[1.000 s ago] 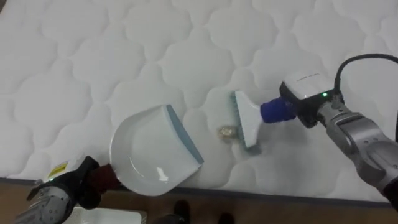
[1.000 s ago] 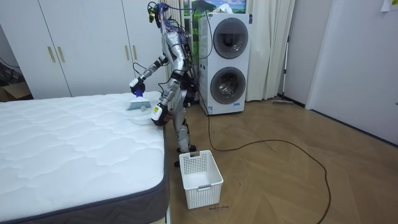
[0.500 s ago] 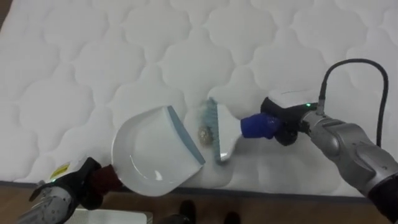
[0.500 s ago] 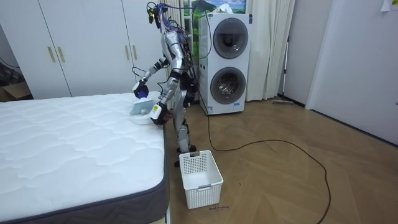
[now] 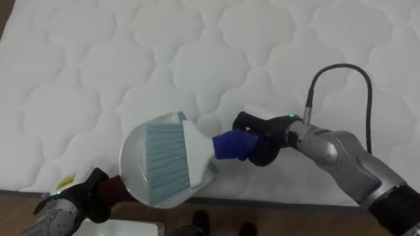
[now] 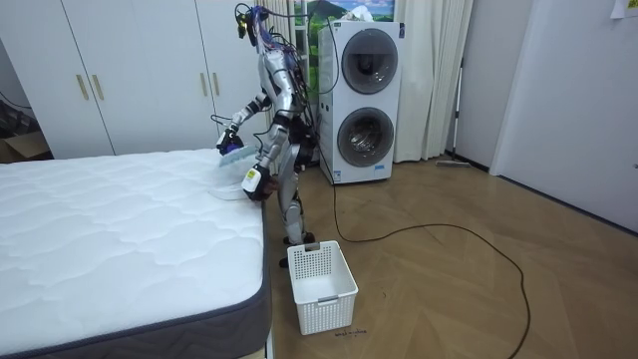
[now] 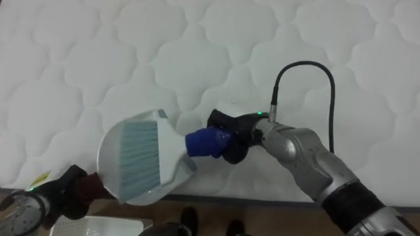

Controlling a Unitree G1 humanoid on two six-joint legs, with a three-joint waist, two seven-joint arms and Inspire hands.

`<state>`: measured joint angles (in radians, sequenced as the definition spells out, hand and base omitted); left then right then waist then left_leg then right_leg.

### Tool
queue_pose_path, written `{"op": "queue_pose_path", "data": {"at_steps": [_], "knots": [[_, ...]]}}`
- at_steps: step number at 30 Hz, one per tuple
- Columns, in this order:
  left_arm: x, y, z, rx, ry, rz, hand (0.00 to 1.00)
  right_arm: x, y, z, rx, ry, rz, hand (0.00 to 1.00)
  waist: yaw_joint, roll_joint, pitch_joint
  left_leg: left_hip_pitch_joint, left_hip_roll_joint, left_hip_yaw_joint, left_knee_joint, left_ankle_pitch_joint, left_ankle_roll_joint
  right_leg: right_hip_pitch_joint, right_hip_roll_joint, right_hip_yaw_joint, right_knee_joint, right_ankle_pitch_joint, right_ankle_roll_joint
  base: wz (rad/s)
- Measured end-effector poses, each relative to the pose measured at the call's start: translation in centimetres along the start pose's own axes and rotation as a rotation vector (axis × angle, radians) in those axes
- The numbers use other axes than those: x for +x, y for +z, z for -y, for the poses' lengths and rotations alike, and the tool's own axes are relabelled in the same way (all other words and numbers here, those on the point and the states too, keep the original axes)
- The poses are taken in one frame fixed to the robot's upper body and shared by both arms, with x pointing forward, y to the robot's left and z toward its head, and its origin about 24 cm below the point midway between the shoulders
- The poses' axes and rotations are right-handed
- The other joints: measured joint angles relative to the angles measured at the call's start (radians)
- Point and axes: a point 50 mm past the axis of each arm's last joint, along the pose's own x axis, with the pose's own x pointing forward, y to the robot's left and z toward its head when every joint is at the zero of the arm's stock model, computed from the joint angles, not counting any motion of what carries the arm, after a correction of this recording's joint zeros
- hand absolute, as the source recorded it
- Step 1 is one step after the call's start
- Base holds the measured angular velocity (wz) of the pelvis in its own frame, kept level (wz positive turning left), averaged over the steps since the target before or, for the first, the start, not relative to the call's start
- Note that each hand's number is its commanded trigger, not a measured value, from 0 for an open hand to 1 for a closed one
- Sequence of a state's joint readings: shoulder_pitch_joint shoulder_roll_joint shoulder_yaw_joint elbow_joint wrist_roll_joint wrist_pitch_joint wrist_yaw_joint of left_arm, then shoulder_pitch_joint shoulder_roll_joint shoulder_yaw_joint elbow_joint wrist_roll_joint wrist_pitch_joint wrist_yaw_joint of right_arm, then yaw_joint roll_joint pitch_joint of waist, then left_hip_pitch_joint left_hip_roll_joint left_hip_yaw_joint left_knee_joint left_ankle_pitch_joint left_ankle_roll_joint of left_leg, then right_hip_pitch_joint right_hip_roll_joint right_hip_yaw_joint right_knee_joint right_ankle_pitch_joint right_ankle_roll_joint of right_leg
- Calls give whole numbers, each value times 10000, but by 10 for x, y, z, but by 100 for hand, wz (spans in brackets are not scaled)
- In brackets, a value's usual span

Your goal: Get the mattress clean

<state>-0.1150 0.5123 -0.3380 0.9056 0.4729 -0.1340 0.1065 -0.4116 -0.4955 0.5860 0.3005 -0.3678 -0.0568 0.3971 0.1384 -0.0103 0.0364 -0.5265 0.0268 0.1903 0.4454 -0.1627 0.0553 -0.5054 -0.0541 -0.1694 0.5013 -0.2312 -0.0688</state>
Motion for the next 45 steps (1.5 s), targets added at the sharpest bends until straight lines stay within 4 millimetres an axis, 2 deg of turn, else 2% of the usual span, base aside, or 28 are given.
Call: {"op": "queue_pose_path", "data": {"at_steps": [6, 16, 19, 23, 24, 25, 26, 31, 36, 38, 41, 45], "knots": [[-1, 0, 1, -33, -19, 71, 100, 3, 9, 1, 1144, 82, 861, 100, 3, 2, 0, -22, -8, -12, 0, -1, 1, -7, -14, -10, -10, -3, 6, 0], [-3, -2, 2, -158, 60, 138, 100, -2, 5, 9, 2203, -563, 1291, 100, -131, 46, 3, 10, -18, -27, 58, -17, 25, 60, -50, -51, 38, -18, 31, 0], [-5, -3, 8, -259, 81, 83, 100, -2, -10, 7, 3013, -1273, 809, 100, -250, 82, 7, 205, -64, -37, -6, -20, 31, 226, -87, -37, 43, -48, 72, 0], [-6, -1, 14, -607, 164, 49, 100, -20, -46, -1, 4843, -2996, -230, 100, -362, 97, 8, 331, -104, -47, -49, -29, 64, 384, -136, -98, -12, -76, 114, 6], [-9, -3, 18, -653, 237, 9, 100, -26, -56, -5, 5233, -3480, -619, 75, -476, 100, 6, 380, -137, -74, -59, -33, 73, 459, -167, -125, -22, -103, 142, 7], [-10, -4, 19, -667, 288, -19, 100, -29, -61, -7, 5438, -3739, -788, 13, -520, 100, 7, 388, -154, -102, -70, -35, 76, 477, -176, -138, -29, -111, 153, 8], [-11, -5, 21, -747, 377, -70, 100, -35, -69, -10, 5717, -4224, -1126, 0, -592, 91, 2, 402, -179, -136, -105, -35, 81, 504, -176, -141, -76, -111, 161, 5], [-15, -3, 34, -1332, 447, -152, 100, -55, -95, -24, 6922, -5793, -2252, 0, -961, 55, -25, 1020, -257, -127, -464, -13, 125, 1158, -186, -173, -473, -96, 245, 2], [-20, 5, 38, -1925, 1325, 118, 100, -79, -112, -44, 7972, -7630, -3162, 0, -1243, -26, -141, 1946, -300, -134, -961, -14, 122, 2182, -122, -218, -1105, -14, 312, 0], [-22, 9, 42, -2087, 1621, 190, 100, -84, -115, -53, 8211, -8030, -3535, 0, -1316, -39, -172, 2352, -336, -128, -1107, -14, 121, 2593, -119, -196, -1291, -10, 335, -3], [-27, 15, 48, -2203, 1701, 443, 100, -90, -115, -75, 8502, -8332, -4110, 0, -1303, -54, -339, 3107, -388, -111, -1498, -18, 115, 3314, -75, -101, -1732, 19, 388, -9], [-31, 25, 48, -2685, 2128, 760, 100, -94, -110, -85, 8671, -8611, -4235, 0, -1307, -29, -363, 3838, -413, -106, -1917, -25, 89, 4035, -16, -80, -2174, 76, 450, -3]]}}
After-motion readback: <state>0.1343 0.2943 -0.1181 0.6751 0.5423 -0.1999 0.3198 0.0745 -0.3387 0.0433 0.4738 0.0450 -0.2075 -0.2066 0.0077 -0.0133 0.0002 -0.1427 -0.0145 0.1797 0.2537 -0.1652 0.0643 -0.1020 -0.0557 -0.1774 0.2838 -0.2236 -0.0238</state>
